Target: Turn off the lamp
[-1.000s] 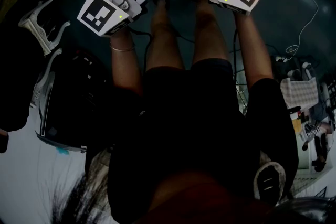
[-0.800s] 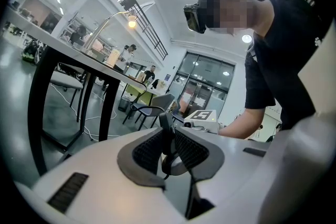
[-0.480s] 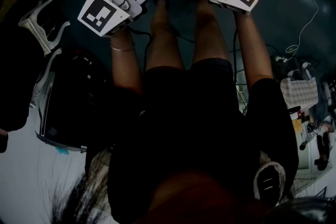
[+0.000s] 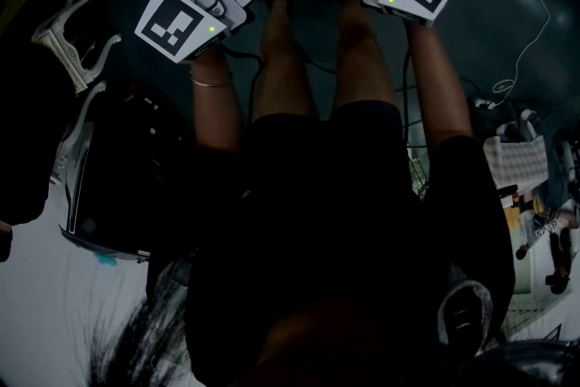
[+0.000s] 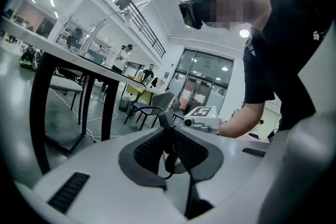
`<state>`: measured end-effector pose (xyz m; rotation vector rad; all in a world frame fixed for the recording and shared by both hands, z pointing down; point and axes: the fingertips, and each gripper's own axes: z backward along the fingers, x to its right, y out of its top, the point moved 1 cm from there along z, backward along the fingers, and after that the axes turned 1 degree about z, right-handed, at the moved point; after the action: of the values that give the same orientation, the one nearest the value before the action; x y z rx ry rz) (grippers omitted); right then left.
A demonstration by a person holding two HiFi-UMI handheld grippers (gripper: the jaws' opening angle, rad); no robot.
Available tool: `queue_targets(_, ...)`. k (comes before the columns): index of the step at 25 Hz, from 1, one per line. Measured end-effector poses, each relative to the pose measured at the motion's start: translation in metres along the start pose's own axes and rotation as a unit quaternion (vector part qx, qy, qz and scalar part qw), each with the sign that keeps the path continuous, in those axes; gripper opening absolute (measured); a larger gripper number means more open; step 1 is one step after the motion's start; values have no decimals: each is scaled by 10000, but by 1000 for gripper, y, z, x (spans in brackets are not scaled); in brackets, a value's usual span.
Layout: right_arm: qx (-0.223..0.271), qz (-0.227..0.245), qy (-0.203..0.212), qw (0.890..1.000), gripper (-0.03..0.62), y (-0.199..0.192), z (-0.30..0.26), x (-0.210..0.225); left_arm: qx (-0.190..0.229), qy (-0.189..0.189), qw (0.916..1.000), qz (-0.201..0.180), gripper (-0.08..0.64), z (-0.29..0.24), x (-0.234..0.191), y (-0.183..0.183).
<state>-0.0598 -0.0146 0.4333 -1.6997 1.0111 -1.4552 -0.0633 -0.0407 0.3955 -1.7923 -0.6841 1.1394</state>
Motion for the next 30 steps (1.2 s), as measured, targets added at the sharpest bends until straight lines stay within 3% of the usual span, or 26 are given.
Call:
queue_targets(8, -70, -3, -37, 10000, 5, -3, -1, 1, 26, 34, 9999, 109, 63, 0, -2, -2)
queue_targets(15, -187, 44, -307, 9993, 5, -10, 1, 6, -58, -6, 9999, 109, 63, -2, -4, -9)
queue_targets(24, -709, 157, -732, 9947, 17, -31, -1, 17, -26, 126, 9993, 342, 60, -7, -13, -31)
queue_targets(27, -846, 106, -976, 9916, 29, -37, 3, 23, 191, 211, 9983, 516, 5, -7, -16, -27)
queue_targets(30, -851, 166, -1098, 9902, 31, -40, 6, 26, 501, 264, 9960, 693, 5, -6, -18, -18)
